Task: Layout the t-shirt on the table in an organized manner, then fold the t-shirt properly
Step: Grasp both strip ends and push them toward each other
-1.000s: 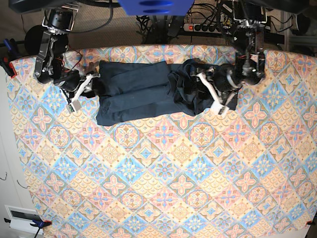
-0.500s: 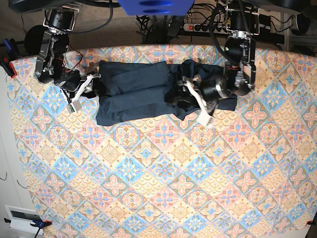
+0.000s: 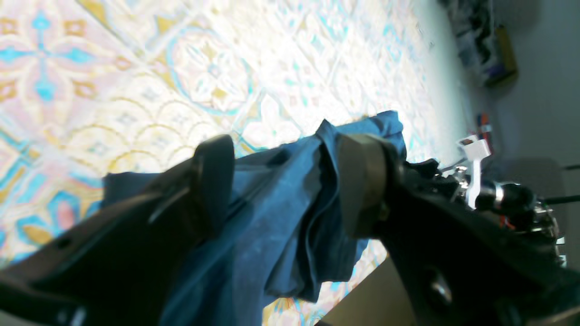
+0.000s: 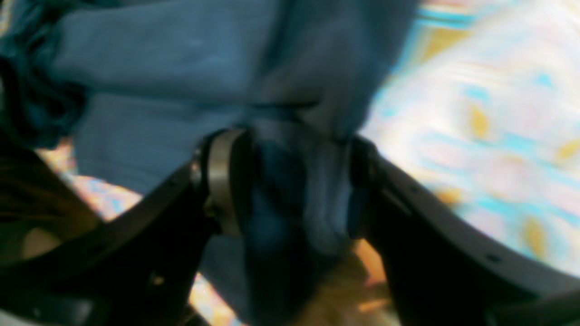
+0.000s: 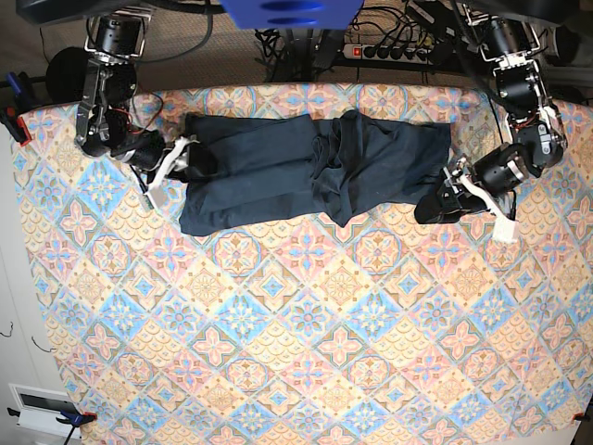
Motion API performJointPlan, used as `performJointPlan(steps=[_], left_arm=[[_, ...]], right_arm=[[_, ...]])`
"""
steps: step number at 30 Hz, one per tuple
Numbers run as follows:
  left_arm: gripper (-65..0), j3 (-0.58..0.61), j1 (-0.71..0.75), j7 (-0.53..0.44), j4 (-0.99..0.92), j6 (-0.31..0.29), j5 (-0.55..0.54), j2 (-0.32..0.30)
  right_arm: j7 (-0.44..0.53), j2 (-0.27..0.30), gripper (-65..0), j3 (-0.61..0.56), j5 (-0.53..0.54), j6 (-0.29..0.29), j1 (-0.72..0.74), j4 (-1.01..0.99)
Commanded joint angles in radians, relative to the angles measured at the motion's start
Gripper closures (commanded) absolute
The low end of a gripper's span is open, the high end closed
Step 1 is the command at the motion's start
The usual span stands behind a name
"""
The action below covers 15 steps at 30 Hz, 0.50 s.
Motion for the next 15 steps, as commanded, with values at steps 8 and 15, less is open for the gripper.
performJointPlan(steps=[8, 15], left_arm=[[-35.9, -0.006, -0.006, -0.015, 0.016, -0.007, -0.022, -0.019], [-35.9, -0.006, -0.006, -0.015, 0.016, -0.007, -0.019, -0.019]], right_arm=[[0.018, -0.031, -30.0, -0.005, 0.094, 0.003, 0.061, -0.096], [0.018, -0.069, -30.0, -0.005, 0.094, 0.003, 0.083, -0.150]])
